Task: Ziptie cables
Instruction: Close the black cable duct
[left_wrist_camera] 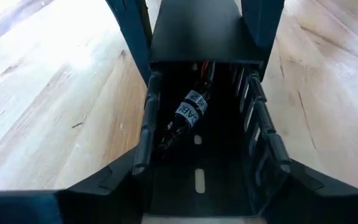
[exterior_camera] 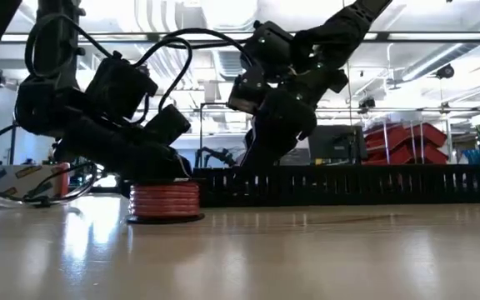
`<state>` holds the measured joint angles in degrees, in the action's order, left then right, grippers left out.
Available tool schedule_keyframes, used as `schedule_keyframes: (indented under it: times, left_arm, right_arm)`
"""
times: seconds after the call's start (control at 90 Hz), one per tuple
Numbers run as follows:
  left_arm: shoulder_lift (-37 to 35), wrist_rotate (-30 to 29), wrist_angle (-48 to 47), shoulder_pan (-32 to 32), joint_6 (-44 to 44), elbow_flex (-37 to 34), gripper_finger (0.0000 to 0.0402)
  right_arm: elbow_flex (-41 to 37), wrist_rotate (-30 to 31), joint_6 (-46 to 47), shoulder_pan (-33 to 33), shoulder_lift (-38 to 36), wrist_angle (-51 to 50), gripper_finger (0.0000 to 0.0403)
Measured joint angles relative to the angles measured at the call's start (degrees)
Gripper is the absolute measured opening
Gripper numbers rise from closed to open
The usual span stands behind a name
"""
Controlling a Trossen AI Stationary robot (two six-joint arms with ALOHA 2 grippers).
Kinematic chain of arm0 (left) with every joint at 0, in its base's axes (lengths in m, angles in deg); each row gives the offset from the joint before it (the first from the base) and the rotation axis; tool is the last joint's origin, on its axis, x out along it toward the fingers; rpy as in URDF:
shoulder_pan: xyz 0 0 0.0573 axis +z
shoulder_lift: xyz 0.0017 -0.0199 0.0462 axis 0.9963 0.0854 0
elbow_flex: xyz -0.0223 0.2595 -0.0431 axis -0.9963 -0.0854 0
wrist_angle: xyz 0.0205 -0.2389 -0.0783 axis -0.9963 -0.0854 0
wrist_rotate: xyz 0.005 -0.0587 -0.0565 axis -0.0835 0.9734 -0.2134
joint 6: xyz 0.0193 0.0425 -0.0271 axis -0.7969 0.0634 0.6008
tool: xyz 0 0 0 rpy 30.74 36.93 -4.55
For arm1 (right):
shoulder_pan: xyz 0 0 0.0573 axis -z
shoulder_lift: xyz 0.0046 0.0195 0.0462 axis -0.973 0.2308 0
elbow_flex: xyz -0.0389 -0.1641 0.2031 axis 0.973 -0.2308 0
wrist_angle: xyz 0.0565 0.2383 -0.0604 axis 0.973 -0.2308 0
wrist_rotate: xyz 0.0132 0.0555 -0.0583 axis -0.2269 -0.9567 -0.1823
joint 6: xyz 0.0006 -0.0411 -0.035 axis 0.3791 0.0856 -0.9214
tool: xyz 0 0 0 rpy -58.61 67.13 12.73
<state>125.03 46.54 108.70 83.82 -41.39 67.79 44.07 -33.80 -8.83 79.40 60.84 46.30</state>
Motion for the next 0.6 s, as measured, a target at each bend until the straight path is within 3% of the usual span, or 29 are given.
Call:
schedule_keyframes:
  times: [0.144, 0.6]
  left_arm:
    - [0.0, 0.22, 0.73, 0.07, -0.47, 0.55, 0.0225]
    - [0.0, 1.22, 0.77, 0.07, -1.08, 1.07, 0.0223]
  right_arm:
    - [1.21, 0.46, -0.24, -0.02, 1.62, 4.75, 0.0228]
    - [4.13, 1.18, 1.08, -0.09, 4.33, 5.23, 0.0227]
